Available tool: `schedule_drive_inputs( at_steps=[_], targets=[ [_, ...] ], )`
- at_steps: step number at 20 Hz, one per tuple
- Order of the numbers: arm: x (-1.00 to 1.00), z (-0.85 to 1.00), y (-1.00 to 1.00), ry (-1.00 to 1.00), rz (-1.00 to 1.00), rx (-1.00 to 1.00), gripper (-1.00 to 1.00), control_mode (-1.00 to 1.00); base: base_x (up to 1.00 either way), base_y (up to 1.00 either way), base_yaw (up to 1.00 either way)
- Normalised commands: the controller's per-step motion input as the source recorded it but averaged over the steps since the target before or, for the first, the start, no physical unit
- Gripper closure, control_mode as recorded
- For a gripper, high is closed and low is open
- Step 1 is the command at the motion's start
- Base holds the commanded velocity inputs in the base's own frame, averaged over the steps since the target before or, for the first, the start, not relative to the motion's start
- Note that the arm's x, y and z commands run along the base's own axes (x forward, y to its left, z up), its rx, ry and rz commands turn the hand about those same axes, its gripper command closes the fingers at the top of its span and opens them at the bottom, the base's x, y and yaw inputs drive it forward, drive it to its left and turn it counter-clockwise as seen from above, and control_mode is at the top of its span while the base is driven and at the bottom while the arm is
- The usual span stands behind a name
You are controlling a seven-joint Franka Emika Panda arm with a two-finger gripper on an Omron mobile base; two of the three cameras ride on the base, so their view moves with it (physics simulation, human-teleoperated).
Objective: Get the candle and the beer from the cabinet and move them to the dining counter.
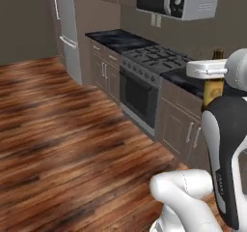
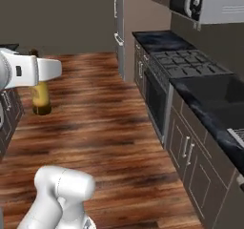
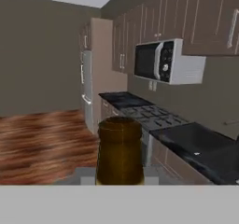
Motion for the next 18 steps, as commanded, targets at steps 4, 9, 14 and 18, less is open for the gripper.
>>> schedule_drive_inputs(
  at_steps=[4, 9, 14, 18],
  targets=[
    [0.00, 0.00, 0.00, 0.00, 0.00, 0.00, 1.00, 1.00, -0.29, 0.00, 1.00],
    [0.00, 0.00, 0.00, 0.00, 0.00, 0.00, 1.00, 1.00, -0.22, 0.00, 1.00],
    [0.00, 0.00, 0.00, 0.00, 0.00, 0.00, 1.00, 1.00, -0.36, 0.09, 0.84],
    [0.00, 0.00, 0.00, 0.00, 0.00, 0.00, 1.00, 1.00, -0.04, 0.76, 0.31]
  ],
)
